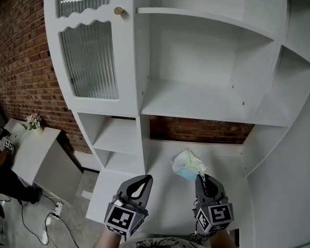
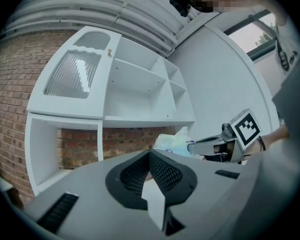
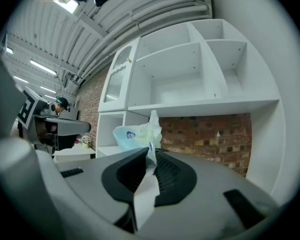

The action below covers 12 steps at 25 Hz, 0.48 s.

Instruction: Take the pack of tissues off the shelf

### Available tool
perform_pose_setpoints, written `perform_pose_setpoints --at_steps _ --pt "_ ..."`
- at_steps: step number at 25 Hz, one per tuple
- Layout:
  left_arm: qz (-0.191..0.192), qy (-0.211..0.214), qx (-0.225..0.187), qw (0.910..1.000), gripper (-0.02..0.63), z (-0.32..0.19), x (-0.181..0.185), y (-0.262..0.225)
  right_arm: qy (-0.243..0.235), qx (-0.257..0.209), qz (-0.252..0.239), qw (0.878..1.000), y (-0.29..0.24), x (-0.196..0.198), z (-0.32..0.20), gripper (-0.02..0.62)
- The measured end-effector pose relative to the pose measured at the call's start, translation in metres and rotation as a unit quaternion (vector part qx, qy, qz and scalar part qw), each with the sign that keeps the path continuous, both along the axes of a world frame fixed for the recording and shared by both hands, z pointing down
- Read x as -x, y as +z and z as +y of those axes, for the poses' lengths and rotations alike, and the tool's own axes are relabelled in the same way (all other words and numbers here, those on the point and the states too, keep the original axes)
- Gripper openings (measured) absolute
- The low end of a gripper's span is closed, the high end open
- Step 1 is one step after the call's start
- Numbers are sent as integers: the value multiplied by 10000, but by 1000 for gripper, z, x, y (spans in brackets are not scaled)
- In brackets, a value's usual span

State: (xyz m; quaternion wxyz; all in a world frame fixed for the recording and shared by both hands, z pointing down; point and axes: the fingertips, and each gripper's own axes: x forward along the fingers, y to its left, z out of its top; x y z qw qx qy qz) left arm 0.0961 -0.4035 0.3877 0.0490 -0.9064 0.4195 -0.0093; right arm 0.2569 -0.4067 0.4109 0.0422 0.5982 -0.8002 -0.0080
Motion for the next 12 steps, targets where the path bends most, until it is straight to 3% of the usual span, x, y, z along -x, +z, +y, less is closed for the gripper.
perform_pose_setpoints --at_steps 4,12 --pt "-22 50 48 10000 8 0 -4 10 -12 7 -217 9998 10 1 9 31" --pt "21 39 73 10000 6 -1 -5 11 -101 -183 26 9998 0 6 13 26"
